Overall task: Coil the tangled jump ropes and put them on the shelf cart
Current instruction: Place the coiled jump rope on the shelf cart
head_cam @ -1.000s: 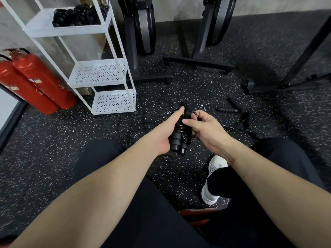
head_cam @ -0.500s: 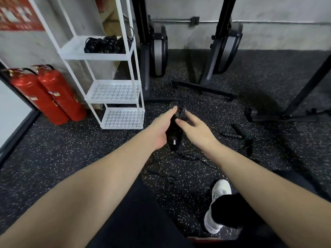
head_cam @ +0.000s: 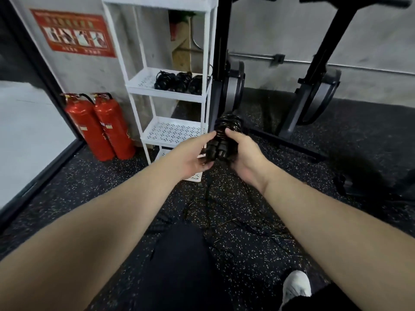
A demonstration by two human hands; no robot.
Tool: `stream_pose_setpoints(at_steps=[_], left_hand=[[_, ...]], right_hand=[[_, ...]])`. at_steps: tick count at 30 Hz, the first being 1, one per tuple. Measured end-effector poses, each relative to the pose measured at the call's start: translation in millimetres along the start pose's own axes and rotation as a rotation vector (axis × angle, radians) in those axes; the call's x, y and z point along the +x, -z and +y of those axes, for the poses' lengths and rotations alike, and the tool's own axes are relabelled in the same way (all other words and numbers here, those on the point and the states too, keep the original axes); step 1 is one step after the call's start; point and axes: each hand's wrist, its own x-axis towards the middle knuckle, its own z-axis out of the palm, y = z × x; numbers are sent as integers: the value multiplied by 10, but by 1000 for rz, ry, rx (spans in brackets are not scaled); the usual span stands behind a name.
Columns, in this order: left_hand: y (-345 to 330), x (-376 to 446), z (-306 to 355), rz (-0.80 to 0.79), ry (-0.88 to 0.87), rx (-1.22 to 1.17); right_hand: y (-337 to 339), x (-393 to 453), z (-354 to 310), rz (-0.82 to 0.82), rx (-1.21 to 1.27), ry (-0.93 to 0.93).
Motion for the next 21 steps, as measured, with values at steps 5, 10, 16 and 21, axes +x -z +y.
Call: stream_pose_setpoints(at_steps=[5, 10, 16, 21], left_hand=[[299, 176, 226, -87, -48, -149], [606, 558, 608, 74, -193, -216], [1171, 1142, 1091, 259, -297, -303], [1482, 1720, 1546, 460, -412, -274]], right_hand=[[-328, 409, -109, -60, -18, -56], [-720, 854, -233, -108, -127, -110], [-1042, 1406, -172, -64, -162, -151], [-1258, 1786, -110, -132, -256, -124]])
